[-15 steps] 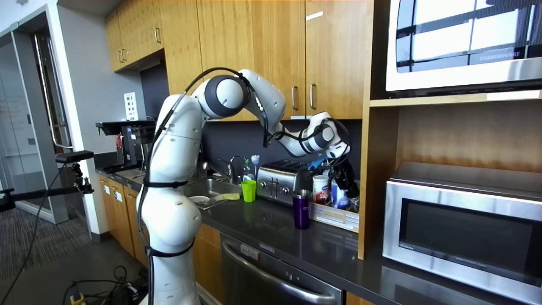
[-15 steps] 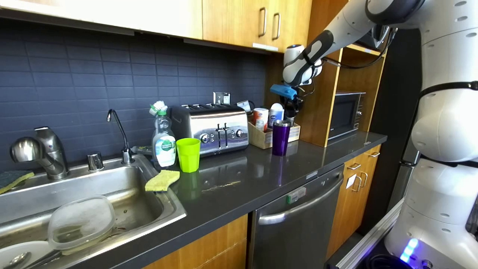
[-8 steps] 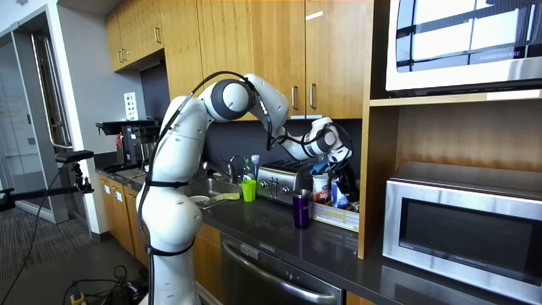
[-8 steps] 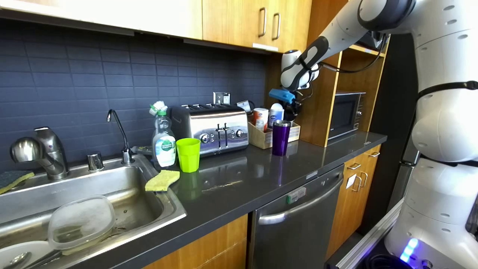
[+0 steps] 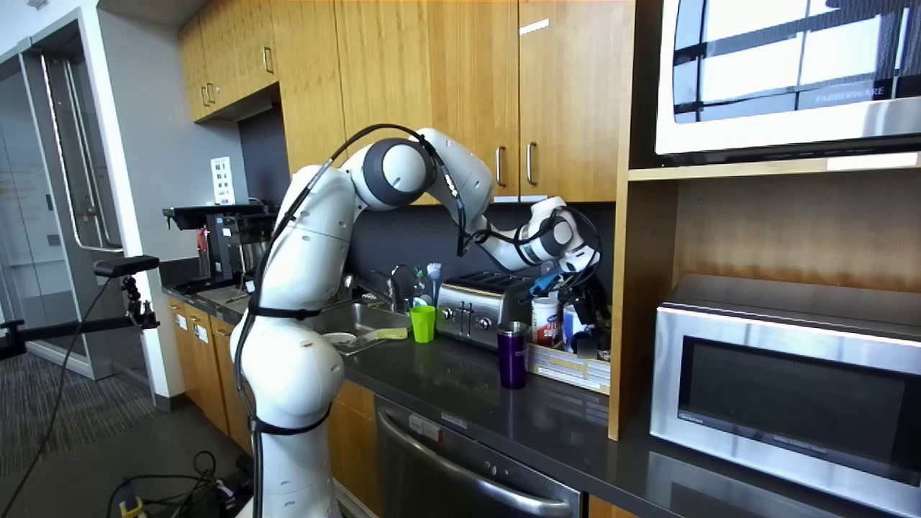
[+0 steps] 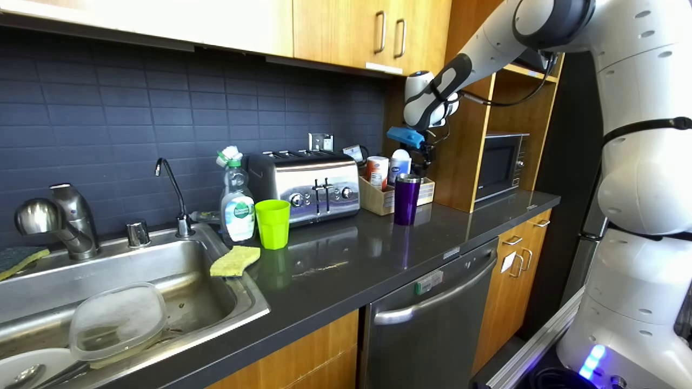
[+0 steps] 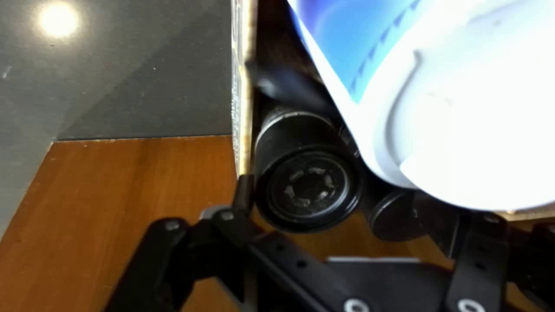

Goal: Put the container with a black lid in the wooden seasoning rack on the right

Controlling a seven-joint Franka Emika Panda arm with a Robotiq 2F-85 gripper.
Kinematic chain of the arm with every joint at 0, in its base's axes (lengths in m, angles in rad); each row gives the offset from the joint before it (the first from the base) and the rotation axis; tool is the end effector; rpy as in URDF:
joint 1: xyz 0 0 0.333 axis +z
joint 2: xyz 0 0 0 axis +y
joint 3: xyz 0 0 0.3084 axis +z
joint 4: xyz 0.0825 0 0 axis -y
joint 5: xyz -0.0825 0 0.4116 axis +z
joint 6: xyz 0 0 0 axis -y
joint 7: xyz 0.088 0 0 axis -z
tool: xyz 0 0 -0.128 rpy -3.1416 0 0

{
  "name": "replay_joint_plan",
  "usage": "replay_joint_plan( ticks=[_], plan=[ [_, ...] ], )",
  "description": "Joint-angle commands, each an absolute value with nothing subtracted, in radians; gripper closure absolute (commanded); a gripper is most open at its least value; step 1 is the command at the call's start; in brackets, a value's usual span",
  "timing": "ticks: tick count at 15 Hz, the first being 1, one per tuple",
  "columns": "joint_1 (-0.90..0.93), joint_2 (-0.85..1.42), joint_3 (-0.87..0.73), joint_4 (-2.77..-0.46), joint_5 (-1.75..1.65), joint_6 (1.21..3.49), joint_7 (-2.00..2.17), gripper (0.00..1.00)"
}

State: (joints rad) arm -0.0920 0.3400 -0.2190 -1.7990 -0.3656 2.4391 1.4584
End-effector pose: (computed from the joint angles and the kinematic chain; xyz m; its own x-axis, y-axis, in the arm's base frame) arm 0.6623 -0.2082 0.3545 0.0234 -0.9187 0.3942 -0.9744 -0.1091 -0.1967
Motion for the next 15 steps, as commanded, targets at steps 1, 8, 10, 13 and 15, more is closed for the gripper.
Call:
replay_joint_plan(
  ticks=[1,8,10,13,15],
  plan=[
    [-0.069,0.336,-0.245,-1.776,-0.366,2.460,1.469,0.00],
    [-0.068,0.273,-0.258,-1.799,-0.368,2.439,1.450,0.00],
    [-0.072,0.243,-0.258,-1.814,-0.369,2.408,1.432,0.00],
    [-0.084,0.194,-0.253,-1.841,-0.364,2.354,1.385,0.00],
    [-0.092,0.159,-0.252,-1.864,-0.369,2.325,1.359,0.00]
  ],
)
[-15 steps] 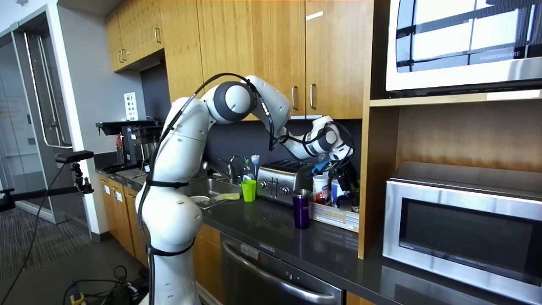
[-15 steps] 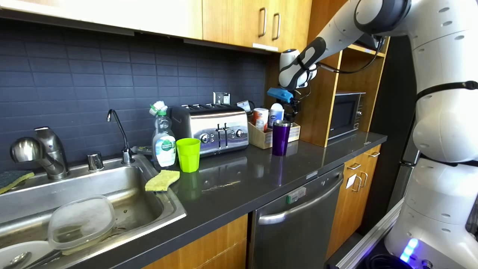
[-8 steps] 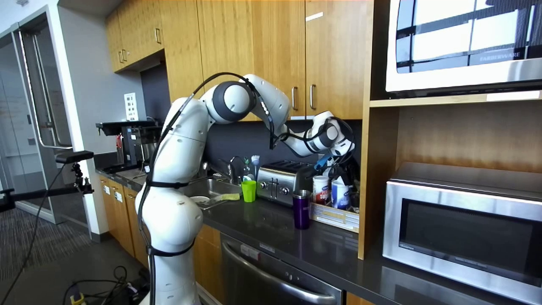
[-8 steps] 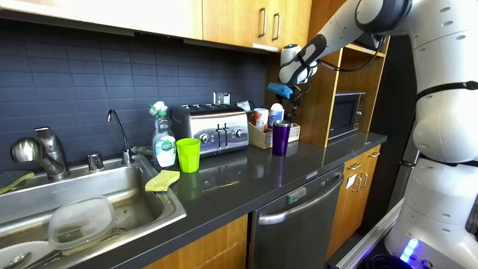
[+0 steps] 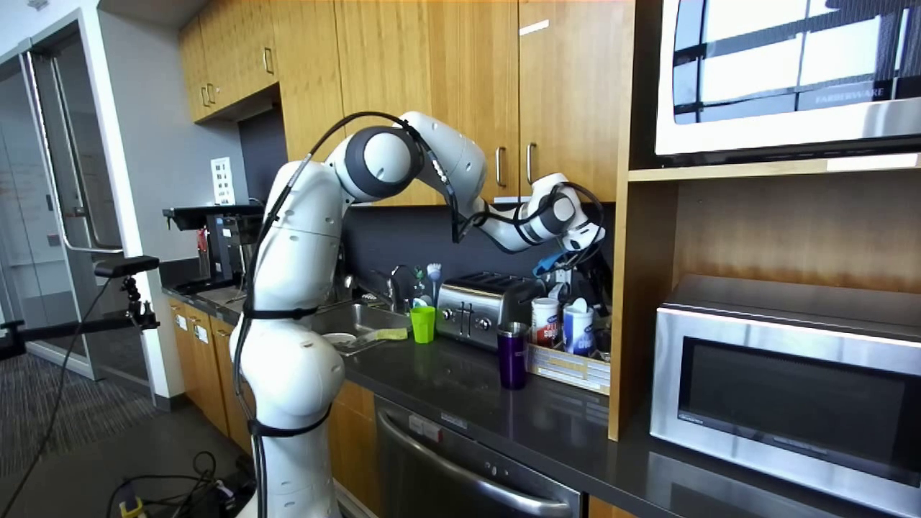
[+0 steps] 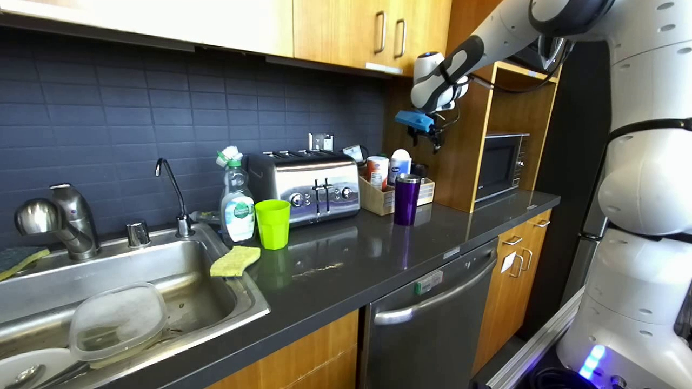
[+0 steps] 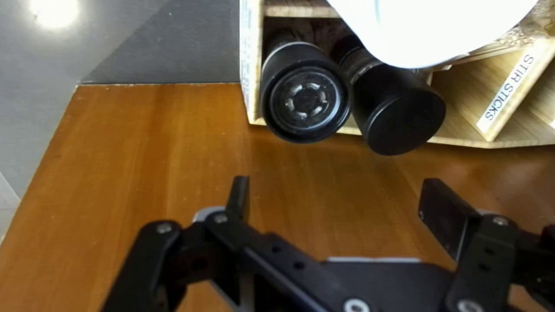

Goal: Put the container with a black lid in the wooden seasoning rack on the right

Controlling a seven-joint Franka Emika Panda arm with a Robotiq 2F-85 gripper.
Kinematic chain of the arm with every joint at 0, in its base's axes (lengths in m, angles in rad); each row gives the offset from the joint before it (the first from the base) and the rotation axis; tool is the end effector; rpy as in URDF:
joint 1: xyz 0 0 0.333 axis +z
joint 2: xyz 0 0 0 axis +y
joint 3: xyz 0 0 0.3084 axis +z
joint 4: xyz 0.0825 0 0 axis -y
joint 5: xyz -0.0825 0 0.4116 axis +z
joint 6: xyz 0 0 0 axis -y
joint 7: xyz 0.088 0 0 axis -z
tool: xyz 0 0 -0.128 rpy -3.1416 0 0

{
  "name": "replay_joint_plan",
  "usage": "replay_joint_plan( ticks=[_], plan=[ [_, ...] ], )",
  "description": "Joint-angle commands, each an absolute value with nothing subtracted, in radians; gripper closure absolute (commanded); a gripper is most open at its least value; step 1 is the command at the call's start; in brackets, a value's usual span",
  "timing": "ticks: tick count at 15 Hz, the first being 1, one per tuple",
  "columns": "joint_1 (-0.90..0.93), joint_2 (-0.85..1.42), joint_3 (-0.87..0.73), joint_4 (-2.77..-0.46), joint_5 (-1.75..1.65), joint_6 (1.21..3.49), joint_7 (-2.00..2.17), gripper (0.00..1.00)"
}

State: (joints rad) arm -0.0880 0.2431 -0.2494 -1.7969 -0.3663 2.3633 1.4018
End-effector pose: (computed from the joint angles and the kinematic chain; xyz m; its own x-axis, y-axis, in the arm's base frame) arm 0.6445 -0.2263 0.4135 0.0189 -0.9096 0.4150 -0.9735 -0.1113 -0.1996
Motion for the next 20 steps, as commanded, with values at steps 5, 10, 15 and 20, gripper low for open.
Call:
replay_joint_plan(
  ticks=[5,10,15,20],
  plan=[
    [-0.133,0.035,-0.245,-1.991,-0.356,2.266,1.215,0.00],
    [-0.207,-0.153,-0.258,-2.209,-0.371,2.246,0.960,0.00],
    [-0.279,-0.410,-0.260,-2.462,-0.354,2.199,0.599,0.00],
    [-0.345,-0.664,-0.252,-2.606,-0.353,1.983,0.258,0.00]
  ],
)
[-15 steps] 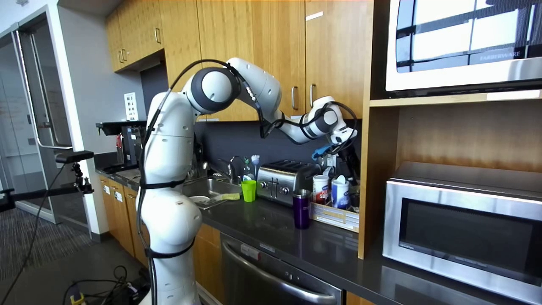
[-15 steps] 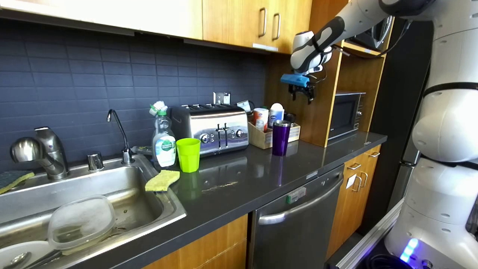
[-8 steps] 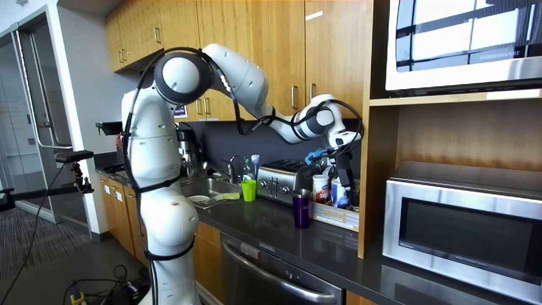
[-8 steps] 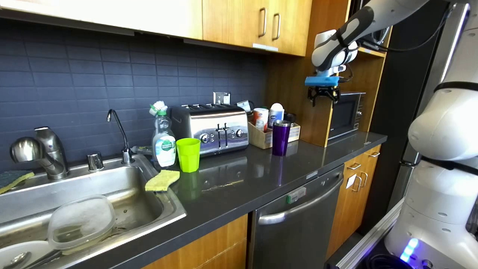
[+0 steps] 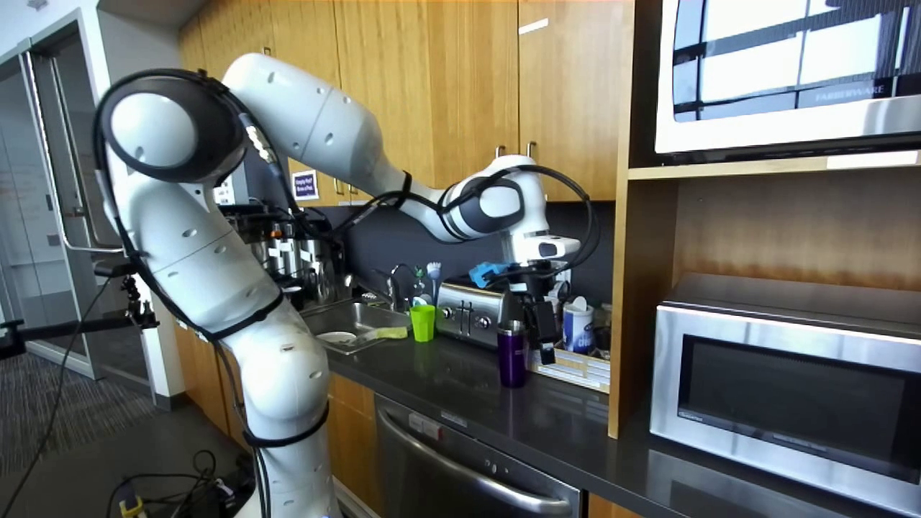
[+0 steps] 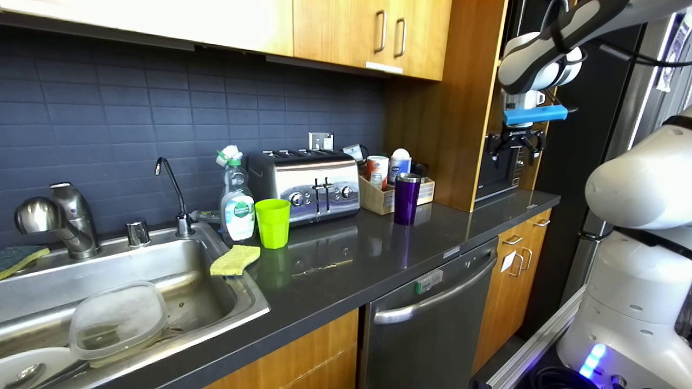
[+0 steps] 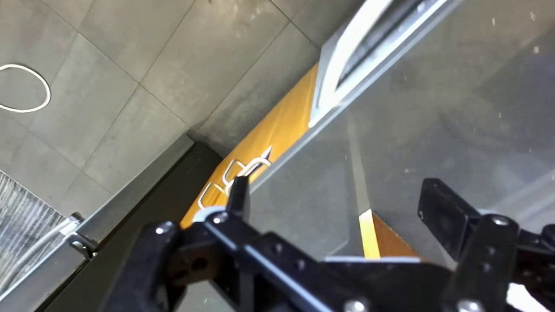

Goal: Put the container with a black lid in the wooden seasoning rack on the right

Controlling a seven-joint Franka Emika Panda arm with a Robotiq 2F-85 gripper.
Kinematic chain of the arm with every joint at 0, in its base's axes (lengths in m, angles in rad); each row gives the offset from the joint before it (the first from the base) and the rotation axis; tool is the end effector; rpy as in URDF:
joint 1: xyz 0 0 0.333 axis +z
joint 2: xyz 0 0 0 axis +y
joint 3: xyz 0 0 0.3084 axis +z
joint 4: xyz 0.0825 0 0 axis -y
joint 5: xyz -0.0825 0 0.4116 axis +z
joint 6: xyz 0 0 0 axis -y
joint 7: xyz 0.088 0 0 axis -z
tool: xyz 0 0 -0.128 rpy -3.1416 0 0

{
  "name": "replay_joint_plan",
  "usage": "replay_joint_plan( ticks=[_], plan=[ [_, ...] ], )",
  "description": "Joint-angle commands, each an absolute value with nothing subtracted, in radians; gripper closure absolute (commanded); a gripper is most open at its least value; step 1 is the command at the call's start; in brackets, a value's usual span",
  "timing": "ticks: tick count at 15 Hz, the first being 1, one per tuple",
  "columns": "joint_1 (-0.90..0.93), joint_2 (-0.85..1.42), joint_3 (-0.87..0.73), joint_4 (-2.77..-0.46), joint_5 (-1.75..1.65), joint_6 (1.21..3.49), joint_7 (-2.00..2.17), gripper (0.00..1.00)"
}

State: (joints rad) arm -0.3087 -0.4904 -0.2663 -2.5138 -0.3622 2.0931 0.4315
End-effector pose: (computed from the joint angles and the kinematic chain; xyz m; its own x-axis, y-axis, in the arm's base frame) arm 0.3534 -0.2535 0.4105 0.6928 -0.7100 0.1262 -0.7205 -0.6747 0.1599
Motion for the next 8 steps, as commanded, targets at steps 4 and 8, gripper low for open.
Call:
replay_joint_plan(
  ticks=[4,8],
  plan=[
    [-0.339,-0.812,-0.246,-2.649,-0.378,1.816,0.040,0.00],
    [-0.349,-0.749,-0.252,-2.610,-0.358,1.852,0.102,0.00]
  ],
)
